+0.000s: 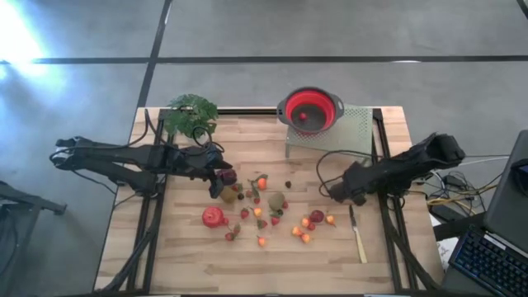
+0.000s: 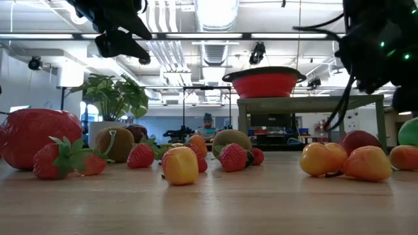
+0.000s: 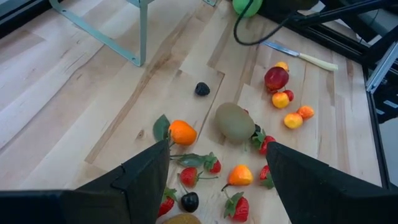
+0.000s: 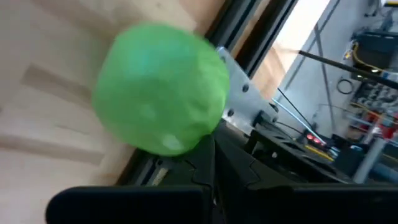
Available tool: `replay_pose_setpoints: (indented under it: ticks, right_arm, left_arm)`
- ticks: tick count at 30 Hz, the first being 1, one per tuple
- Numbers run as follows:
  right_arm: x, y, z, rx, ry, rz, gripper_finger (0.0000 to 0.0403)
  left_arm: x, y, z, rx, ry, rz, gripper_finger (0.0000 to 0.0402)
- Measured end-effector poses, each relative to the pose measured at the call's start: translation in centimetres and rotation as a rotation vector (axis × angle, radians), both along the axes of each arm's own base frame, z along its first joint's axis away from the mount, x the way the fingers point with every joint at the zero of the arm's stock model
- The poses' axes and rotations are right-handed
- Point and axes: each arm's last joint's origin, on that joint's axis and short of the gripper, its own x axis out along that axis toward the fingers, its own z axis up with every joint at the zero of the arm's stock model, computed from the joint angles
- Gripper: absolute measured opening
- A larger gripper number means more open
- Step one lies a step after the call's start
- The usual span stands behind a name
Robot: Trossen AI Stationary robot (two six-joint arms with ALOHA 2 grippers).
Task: Pick & Place Fruit
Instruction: Put the green apple into the strainer bowl on the shelf
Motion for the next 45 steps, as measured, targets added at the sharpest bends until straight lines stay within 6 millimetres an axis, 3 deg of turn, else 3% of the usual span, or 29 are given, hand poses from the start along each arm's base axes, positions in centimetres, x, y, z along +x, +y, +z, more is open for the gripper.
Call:
replay_pose_setpoints:
  ticks: [4, 7, 11, 16, 20, 27, 31, 34, 37, 45]
  right_arm:
    - [1.5, 1.1, -0.7, 0.129, -0.088, 0.038, 0.0008]
    - [2.8, 2.9, 0.5, 0.180, -0.200, 0.099, 0.0008]
    - [2.7, 4.5, 3.8, 0.028, -0.198, 0.141, 0.0008]
    - [3.0, 4.6, 5.5, -0.113, -0.348, 0.214, 0.0008]
    - [2.9, 3.4, 4.6, -0.245, -0.365, 0.209, 0.0008]
    - [1.7, 0.8, 1.2, -0.309, -0.281, 0.121, 0.0008]
    - [0.7, 0.1, -0.2, -0.250, -0.194, 0.069, 0.0008]
    - [0.9, 0.8, -0.9, -0.132, -0.248, 0.101, 0.0008]
    - [1.5, 2.0, -0.4, -0.066, -0.359, 0.159, 0.0008]
    - [1.5, 3.0, 2.0, -0.147, -0.458, 0.206, 0.0008]
  left_arm:
    - [0.0, 0.0, 0.0, 0.000, 0.000, 0.000, 0.0273]
    - [0.0, 0.0, 0.0, 0.000, 0.000, 0.000, 0.0273]
    - [0.0, 0.0, 0.0, 0.000, 0.000, 0.000, 0.0273]
    - [0.0, 0.0, 0.0, 0.000, 0.002, 0.000, 0.0273]
    - [0.0, 0.0, 0.0, 0.000, 0.001, 0.000, 0.0273]
    - [0.0, 0.0, 0.0, 0.000, 0.002, 0.000, 0.0273]
    - [0.0, 0.0, 0.0, 0.000, 0.001, 0.000, 0.0273]
    - [0.0, 0.0, 0.0, 0.000, 0.001, 0.000, 0.0273]
    - [0.0, 0.0, 0.0, 0.000, 0.001, 0.000, 0.0273]
    - [0.0, 0.0, 0.0, 0.000, 0.001, 0.000, 0.0273]
